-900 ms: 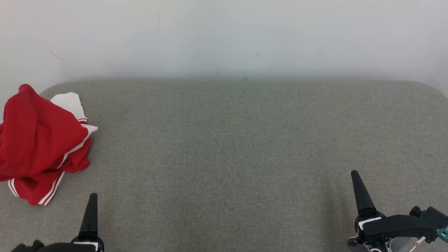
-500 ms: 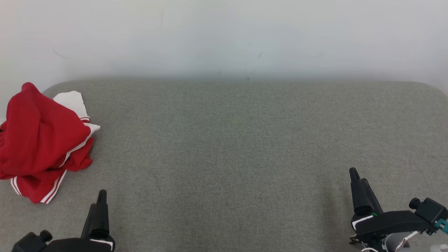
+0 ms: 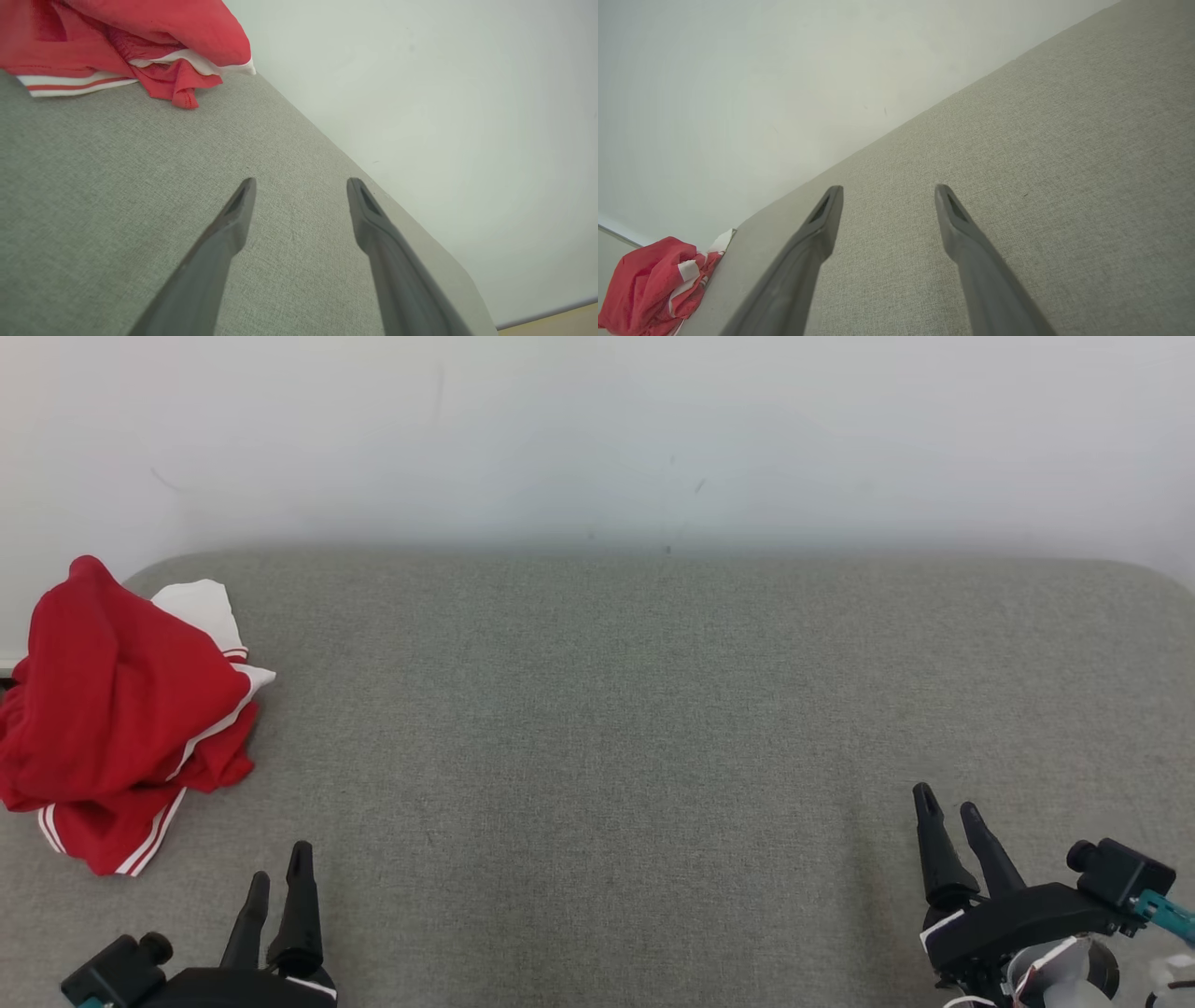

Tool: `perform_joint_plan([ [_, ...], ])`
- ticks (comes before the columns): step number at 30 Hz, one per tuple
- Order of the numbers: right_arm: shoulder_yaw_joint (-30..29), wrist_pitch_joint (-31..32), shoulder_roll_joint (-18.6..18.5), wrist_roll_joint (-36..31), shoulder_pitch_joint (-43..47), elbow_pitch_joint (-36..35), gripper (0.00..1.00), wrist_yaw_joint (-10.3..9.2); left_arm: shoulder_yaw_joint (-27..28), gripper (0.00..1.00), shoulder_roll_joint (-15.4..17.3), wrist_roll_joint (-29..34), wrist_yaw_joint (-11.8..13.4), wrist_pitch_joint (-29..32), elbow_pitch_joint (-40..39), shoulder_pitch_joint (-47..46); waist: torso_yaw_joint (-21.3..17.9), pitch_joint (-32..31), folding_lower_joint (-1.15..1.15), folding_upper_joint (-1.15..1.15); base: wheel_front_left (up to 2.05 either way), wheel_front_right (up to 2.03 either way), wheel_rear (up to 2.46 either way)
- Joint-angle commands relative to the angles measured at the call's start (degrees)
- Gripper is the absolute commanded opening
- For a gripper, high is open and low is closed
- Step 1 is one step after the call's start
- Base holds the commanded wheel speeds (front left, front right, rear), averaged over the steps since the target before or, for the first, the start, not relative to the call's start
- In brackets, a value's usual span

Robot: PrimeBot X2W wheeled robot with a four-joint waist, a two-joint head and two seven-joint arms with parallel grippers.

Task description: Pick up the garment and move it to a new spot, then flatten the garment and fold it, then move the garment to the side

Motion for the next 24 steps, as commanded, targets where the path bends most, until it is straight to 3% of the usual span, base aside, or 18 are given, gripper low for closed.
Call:
perform_joint_plan([
  [1, -0.19, 0.39, -0.61, -2.71, -1.46, -0.53, 1.00, 0.01, -0.25, 1.00, 0.61, 2.23, 0.28, -0.71, -0.27, -0.98, 0.05, -0.02, 0.00, 0.00, 0.00, 0.00, 0.00],
  [11, -1.17, 3.01, -0.69, -13.30, -1.36, -2.34, 1.00, 0.01, -1.85, 1.00, 1.19, 10.76, 2.21, -2.53, 1.49, -1.78, 0.42, 0.02, 0.00, 0.00, 0.00, 0.00, 0.00],
  [24, -1.24, 4.23, -0.78, -21.84, -1.35, -3.62, 1.00, 0.01, -3.37, 1.00, 1.52, 18.20, 2.85, -4.63, 2.79, -3.33, 0.62, 0.53, 0.00, 0.00, 0.00, 0.00, 0.00],
])
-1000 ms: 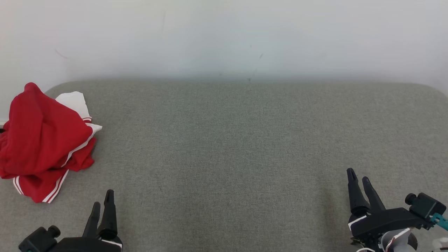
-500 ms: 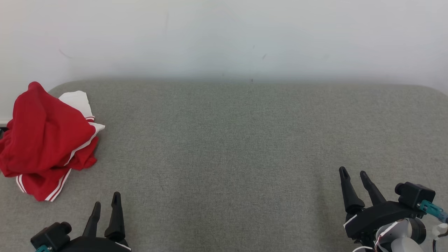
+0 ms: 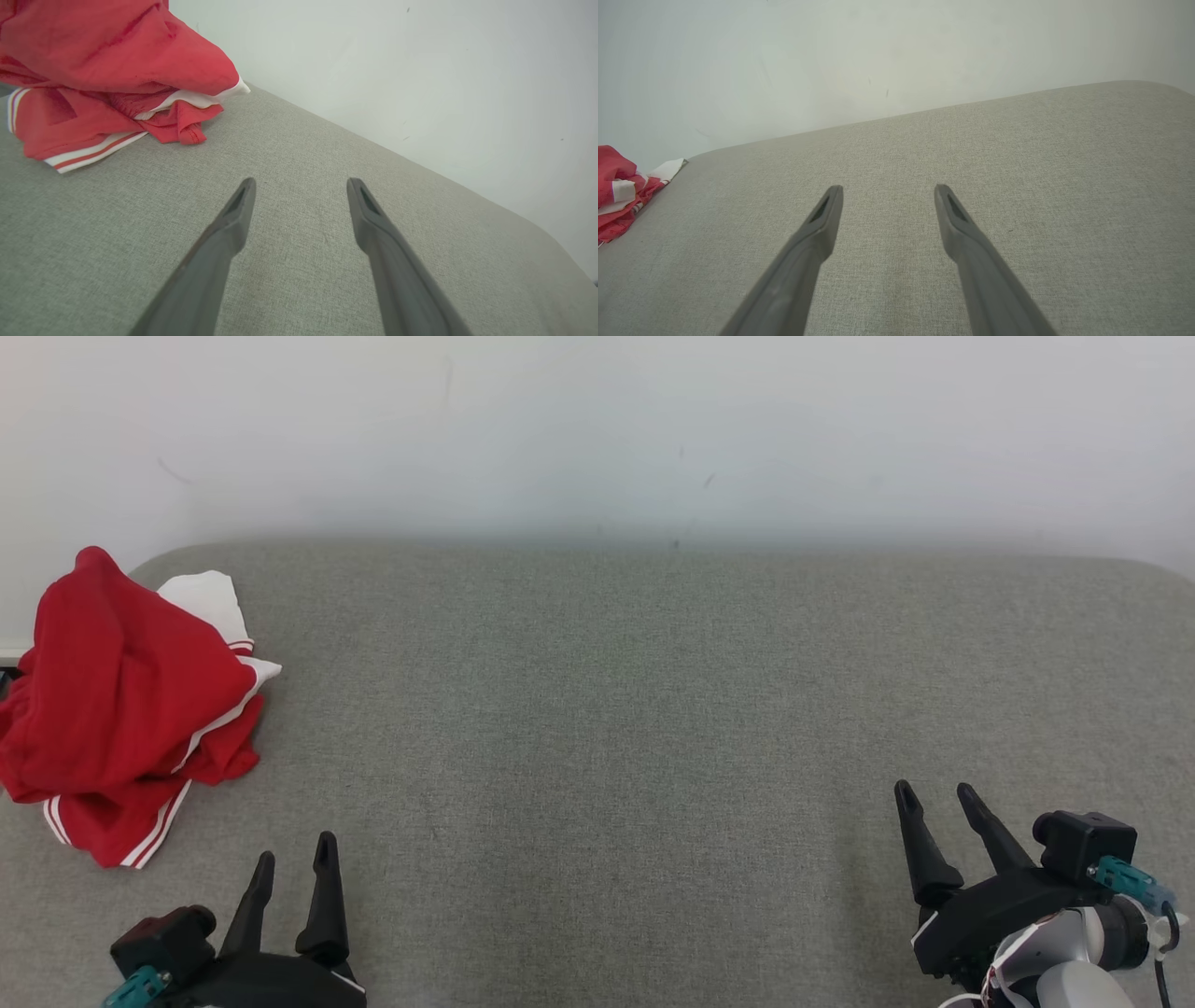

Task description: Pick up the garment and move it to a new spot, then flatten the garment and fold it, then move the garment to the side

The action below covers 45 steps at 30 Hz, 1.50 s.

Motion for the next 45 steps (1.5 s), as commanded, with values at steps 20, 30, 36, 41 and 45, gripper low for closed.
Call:
perform_joint_plan([
  [20, -1.32, -1.40, -0.62, -10.17, -2.15, 1.74, 1.00, 0.02, -1.88, 1.00, 0.82, 9.55, 0.53, -3.26, 1.13, -2.11, 0.25, 0.20, 0.00, 0.00, 0.00, 0.00, 0.00],
  [30, -1.21, -2.01, -0.68, -14.46, -2.81, 3.09, 1.00, 0.02, -2.74, 1.00, 0.87, 13.08, 0.81, -4.53, 2.03, -2.60, 0.58, 0.25, 0.00, 0.00, 0.00, 0.00, 0.00],
  [36, -0.71, -2.17, -0.72, -17.35, -3.21, 3.74, 1.00, 0.01, -3.33, 1.00, 0.91, 15.73, 1.10, -5.29, 2.26, -2.61, 0.74, 0.23, 0.00, 0.00, 0.00, 0.00, 0.00],
  [41, -0.77, -2.35, -0.74, -19.41, -3.38, 4.21, 1.00, 0.01, -3.76, 1.00, 0.95, 17.30, 1.32, -5.89, 2.55, -2.74, 0.83, 0.28, 0.00, 0.00, 0.00, 0.00, 0.00],
  [45, -0.90, -2.48, -0.74, -19.90, -3.56, 4.37, 1.00, 0.01, -3.91, 1.00, 0.93, 17.78, 1.45, -6.07, 2.76, -2.76, 0.85, 0.31, 0.00, 0.00, 0.00, 0.00, 0.00],
])
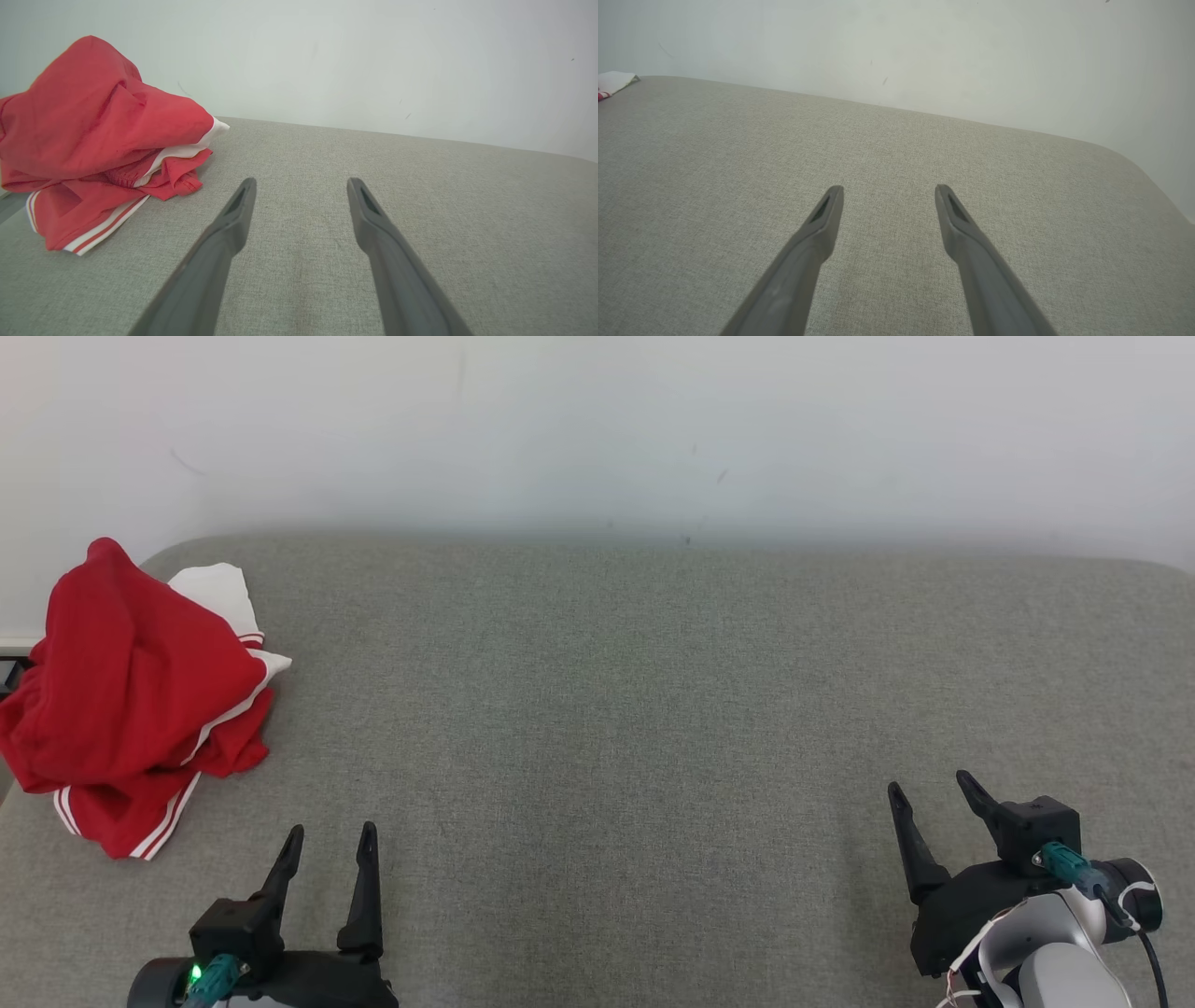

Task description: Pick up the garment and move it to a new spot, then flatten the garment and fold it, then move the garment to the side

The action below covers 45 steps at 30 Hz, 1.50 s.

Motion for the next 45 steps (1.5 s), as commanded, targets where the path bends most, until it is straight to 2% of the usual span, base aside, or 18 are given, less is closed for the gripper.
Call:
perform_joint_plan([
  [1, -0.15, -0.44, -0.39, -0.21, -0.63, 0.09, 1.00, 0.00, 0.03, 1.00, 0.44, 0.38, 0.22, -0.27, 0.16, -0.64, -0.01, -0.01, 0.00, 0.00, 0.00, 0.00, 0.00],
  [19, -0.40, -0.29, -0.36, -0.19, -0.14, -0.24, 1.00, 0.00, 0.00, 1.00, 0.57, -0.58, 0.32, -0.27, 0.34, -0.90, 0.83, 0.18, 0.00, 0.00, 0.00, 0.00, 0.00],
  [45, 3.38, -2.22, -0.35, 3.88, 0.75, -0.46, 1.00, 0.00, -0.22, 1.00, 1.97, -1.46, 1.33, -0.17, 1.53, 0.32, 15.04, -0.73, 0.00, 0.00, 0.00, 0.00, 0.00],
])
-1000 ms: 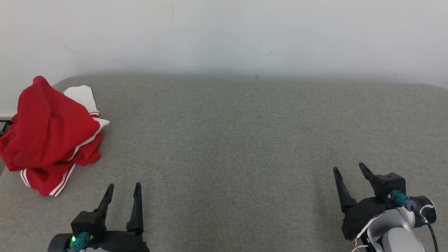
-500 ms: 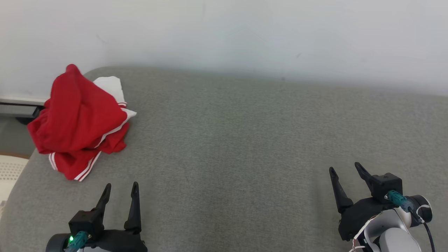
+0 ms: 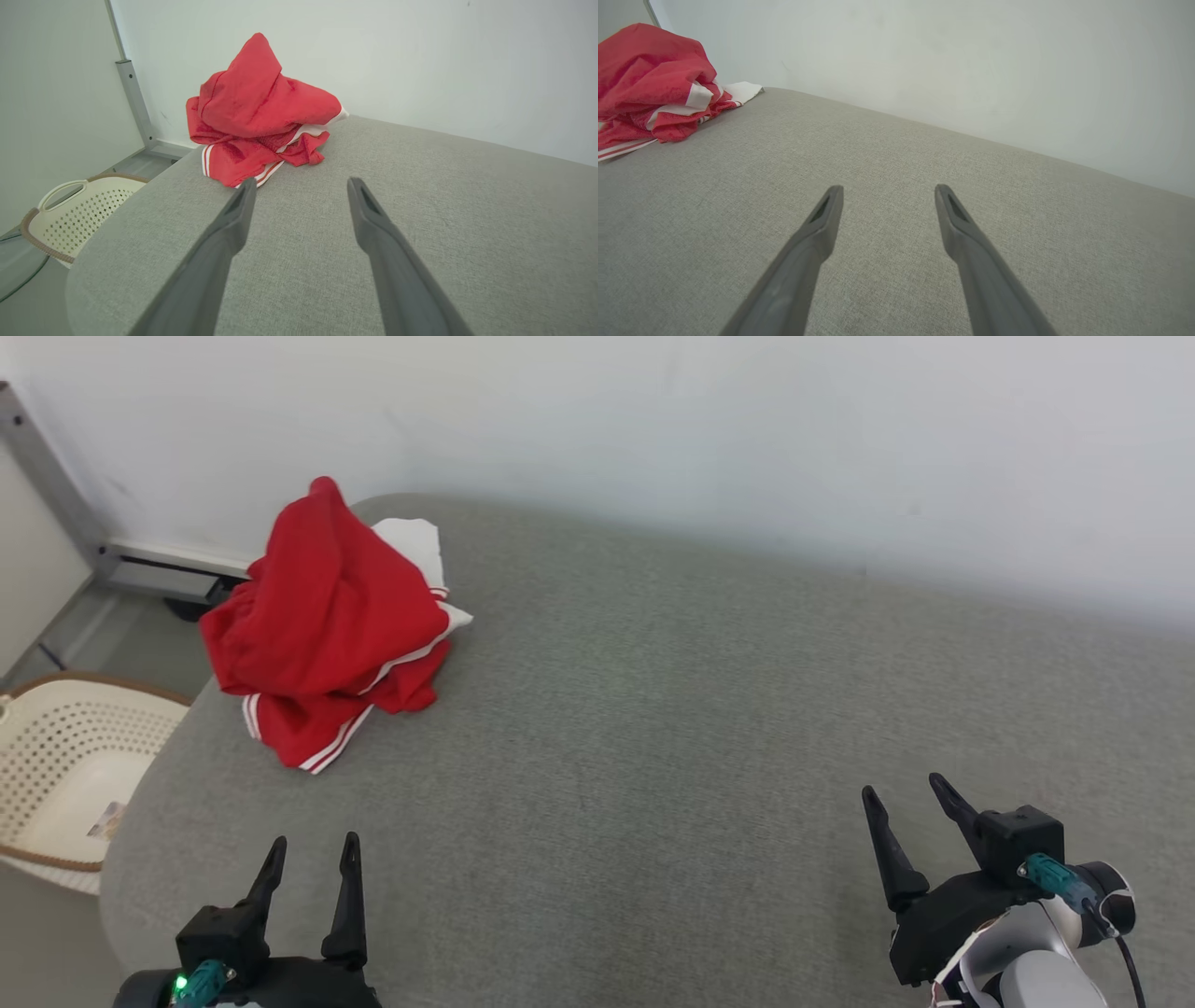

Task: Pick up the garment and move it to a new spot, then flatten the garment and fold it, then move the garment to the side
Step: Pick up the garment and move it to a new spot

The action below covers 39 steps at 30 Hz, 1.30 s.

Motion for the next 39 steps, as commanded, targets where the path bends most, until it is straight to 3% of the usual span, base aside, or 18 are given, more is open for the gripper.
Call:
perform_joint_plan([
  [1, -0.11, -0.38, -0.31, 0.41, 0.14, -0.02, 1.00, 0.00, 0.01, 1.00, 0.59, -0.21, 0.10, -0.07, 0.11, 0.25, 2.07, -0.07, 0.00, 0.00, 0.00, 0.00, 0.00],
  [10, 1.66, -1.92, -0.32, 2.21, -0.34, 0.26, 1.00, 0.00, -0.17, 1.00, 1.27, -0.86, 0.33, 0.19, -0.16, 0.73, 6.40, -0.10, 0.00, 0.00, 0.00, 0.00, 0.00],
  [19, 2.33, -2.62, -0.32, 2.84, -0.60, 0.49, 1.00, 0.00, -0.44, 1.00, 1.67, -1.49, 0.66, 0.39, -0.85, 1.12, 8.23, -0.05, 0.00, 0.00, 0.00, 0.00, 0.00],
  [29, 3.24, -2.23, -0.32, 3.15, -1.50, -0.94, 1.00, 0.00, -0.31, 1.00, 1.80, -2.26, 1.11, 1.03, -0.61, -0.63, 7.97, 1.15, 0.00, 0.00, 0.00, 0.00, 0.00],
  [39, 4.40, 2.21, -0.31, 0.69, -2.96, -9.74, 1.00, 0.00, 0.02, 1.00, 1.97, -5.58, -1.84, 8.33, 6.85, -14.18, 5.71, 7.92, 0.00, 0.00, 0.00, 0.00, 0.00],
])
